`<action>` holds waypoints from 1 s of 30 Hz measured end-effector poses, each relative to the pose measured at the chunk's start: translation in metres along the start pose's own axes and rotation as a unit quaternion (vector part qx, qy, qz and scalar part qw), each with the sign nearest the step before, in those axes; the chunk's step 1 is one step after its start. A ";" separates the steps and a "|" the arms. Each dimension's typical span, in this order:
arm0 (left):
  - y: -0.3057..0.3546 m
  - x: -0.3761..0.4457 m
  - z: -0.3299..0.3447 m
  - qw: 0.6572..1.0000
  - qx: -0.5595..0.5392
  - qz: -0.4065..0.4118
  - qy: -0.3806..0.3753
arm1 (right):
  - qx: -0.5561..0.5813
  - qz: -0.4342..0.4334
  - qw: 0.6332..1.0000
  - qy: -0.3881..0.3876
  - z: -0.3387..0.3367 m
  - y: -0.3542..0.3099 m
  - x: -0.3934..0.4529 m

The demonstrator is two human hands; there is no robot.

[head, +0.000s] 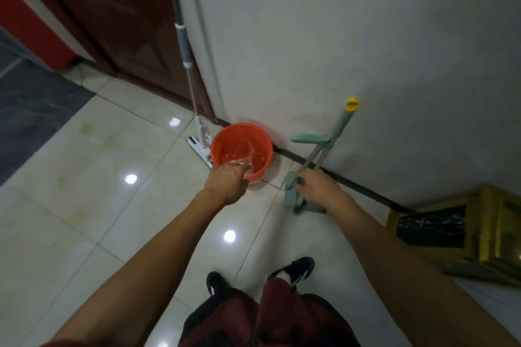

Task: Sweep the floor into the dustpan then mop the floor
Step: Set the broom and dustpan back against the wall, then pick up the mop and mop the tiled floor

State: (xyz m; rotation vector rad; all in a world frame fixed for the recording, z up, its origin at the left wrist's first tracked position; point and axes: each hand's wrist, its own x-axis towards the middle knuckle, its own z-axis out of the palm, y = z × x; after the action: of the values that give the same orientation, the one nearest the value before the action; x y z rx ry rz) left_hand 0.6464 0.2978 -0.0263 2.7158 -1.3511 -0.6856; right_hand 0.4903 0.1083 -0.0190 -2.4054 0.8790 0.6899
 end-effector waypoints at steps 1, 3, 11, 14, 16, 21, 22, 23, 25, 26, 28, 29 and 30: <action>-0.018 -0.012 -0.001 1.000 0.000 -0.016 0.001 | -0.001 -0.002 1.000 -0.013 0.003 -0.017 0.000; -0.054 -0.036 -0.002 0.999 0.005 -0.045 -0.002 | -0.005 -0.013 1.000 -0.022 0.008 -0.053 -0.004; -0.177 -0.115 -0.014 0.991 -0.025 -0.127 0.019 | -0.006 -0.106 0.994 -0.028 0.025 -0.184 -0.010; -0.204 -0.128 -0.019 0.988 -0.034 -0.144 0.033 | -0.009 -0.121 0.992 -0.038 0.027 -0.215 -0.005; -0.218 -0.130 -0.023 0.986 -0.048 -0.155 0.041 | -0.004 -0.125 0.991 -0.047 0.027 -0.230 0.000; -0.249 -0.112 -0.031 0.977 -0.088 -0.188 0.053 | -0.007 -0.133 0.989 -0.060 0.022 -0.257 0.033; -0.255 -0.105 -0.034 0.976 -0.091 -0.193 0.054 | -0.007 -0.139 0.989 -0.059 0.019 -0.262 0.043; -0.262 -0.096 -0.036 0.975 -0.090 -0.196 0.054 | -0.007 -0.142 0.988 -0.058 0.015 -0.267 0.054; -0.274 -0.076 -0.045 0.975 -0.087 -0.197 0.055 | -0.009 -0.151 0.987 -0.049 0.004 -0.276 0.077; -0.280 -0.065 -0.051 0.975 -0.088 -0.197 0.054 | -0.009 -0.156 0.987 -0.044 -0.002 -0.280 0.089; -0.292 -0.041 -0.063 0.974 -0.091 -0.201 0.054 | 0.002 -0.153 0.987 -0.040 -0.014 -0.289 0.115; -0.297 -0.029 -0.069 0.973 -0.093 -0.203 0.053 | 0.007 -0.147 0.988 -0.041 -0.019 -0.292 0.128; -0.301 -0.017 -0.075 0.973 -0.097 -0.204 0.052 | 0.014 -0.139 0.989 -0.043 -0.024 -0.293 0.140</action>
State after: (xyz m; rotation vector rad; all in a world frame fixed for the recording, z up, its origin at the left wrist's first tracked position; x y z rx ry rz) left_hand 0.8938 0.4856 -0.0179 2.8385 -0.6652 -0.6432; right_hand 0.7925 0.2301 -0.0075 -2.3904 0.5009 0.6617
